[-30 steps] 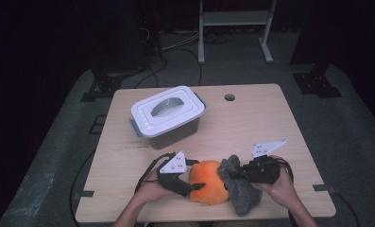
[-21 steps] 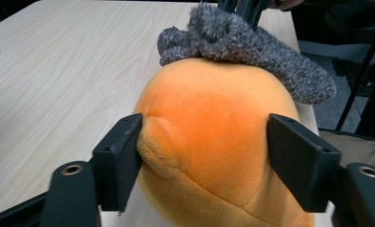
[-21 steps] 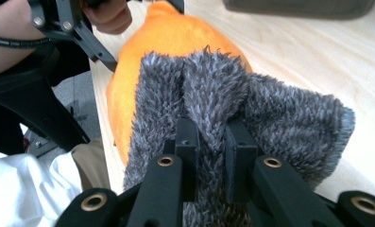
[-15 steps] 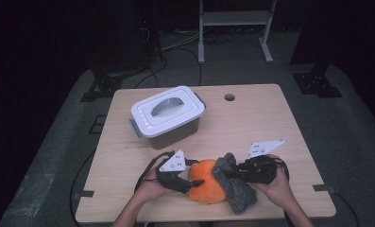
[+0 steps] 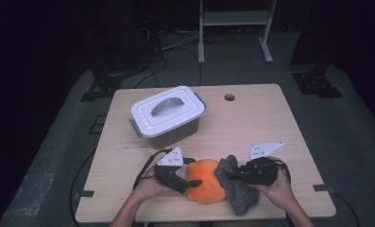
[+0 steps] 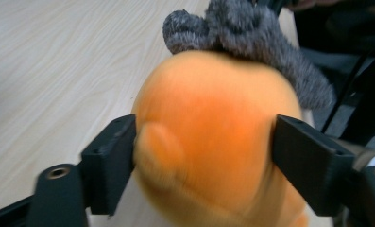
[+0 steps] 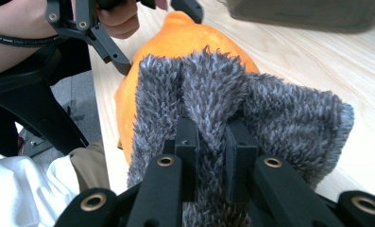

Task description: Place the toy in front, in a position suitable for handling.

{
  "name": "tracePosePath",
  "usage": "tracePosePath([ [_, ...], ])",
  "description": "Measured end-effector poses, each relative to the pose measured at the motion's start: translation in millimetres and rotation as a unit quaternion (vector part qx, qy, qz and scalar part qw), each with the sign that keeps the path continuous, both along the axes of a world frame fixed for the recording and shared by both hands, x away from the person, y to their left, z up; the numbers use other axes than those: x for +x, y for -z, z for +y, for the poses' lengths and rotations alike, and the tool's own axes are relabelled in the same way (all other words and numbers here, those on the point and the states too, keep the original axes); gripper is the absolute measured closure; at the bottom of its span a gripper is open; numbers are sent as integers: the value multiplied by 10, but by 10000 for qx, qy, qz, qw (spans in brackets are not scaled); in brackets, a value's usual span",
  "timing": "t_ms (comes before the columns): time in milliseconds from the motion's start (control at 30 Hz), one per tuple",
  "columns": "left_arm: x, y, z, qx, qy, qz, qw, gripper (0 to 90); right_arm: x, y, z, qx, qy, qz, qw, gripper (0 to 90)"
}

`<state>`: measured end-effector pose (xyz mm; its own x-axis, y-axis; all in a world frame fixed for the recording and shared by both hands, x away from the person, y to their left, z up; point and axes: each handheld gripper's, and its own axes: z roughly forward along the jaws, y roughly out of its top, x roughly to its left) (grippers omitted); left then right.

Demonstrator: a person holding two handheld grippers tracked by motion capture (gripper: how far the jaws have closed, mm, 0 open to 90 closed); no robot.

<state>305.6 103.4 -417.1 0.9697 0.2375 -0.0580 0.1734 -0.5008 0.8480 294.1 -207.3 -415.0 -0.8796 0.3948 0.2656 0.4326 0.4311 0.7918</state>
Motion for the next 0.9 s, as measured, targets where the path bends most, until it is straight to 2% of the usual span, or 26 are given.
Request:
tracePosePath([
  [67, 9, -5, -29, 12, -31, 175, 9998, 155, -26, -12, 37, 2, -84, -54, 10000, 779],
  [133, 17, 16, -58, 123, -70, 204, 9997, 120, -50, -21, 69, -32, -139, -113, 9998, 779],
  [200, 49, 59, -80, 196, -124, 432, 9988, 88, -61, -22, 84, -37, -186, -129, 9997, 779],
  [267, 79, 90, -81, 164, -154, 616, 9978, 90, -66, -24, 86, -45, -189, -124, 9997, 779],
  [300, 79, 90, -81, 164, -154, 616, 9978, 128, -62, -25, 84, -46, -186, -129, 9997, 779],
  [400, 52, 50, -88, 281, -95, 223, 9993, 277, -45, -38, 76, -60, -176, -99, 9998, 780],
  [500, 30, 7, -92, 138, -108, -223, 9996, 352, -7, -68, 55, -85, -165, -127, 9997, 781],
  [567, 12, -24, -81, -28, -149, -678, 9976, 374, 24, -100, 18, 3, -98, -116, 9999, 780],
  [633, 4, -40, -84, -120, -193, -940, 9953, 381, 56, -154, -38, 175, -11, -122, 9998, 780],
  [667, 3, -36, -86, -137, -140, -977, 9950, 380, 78, -185, -62, 215, 30, -157, 9996, 780],
  [733, 5, 1, -101, -80, 17, -918, 9957, 374, 132, -233, -102, 239, 149, -210, 9994, 780],
  [800, -13, 48, -118, -19, 35, -910, 9958, 348, 208, -231, -110, 225, 227, -164, 9994, 780],
  [833, -3, 40, -109, -56, 26, -781, 9969, 334, 244, -209, -101, 155, 239, -126, 9995, 780],
  [900, 13, 18, -97, 3, -27, -639, 9980, 250, 290, -122, -49, 10, 186, 16, 9998, 780],
])
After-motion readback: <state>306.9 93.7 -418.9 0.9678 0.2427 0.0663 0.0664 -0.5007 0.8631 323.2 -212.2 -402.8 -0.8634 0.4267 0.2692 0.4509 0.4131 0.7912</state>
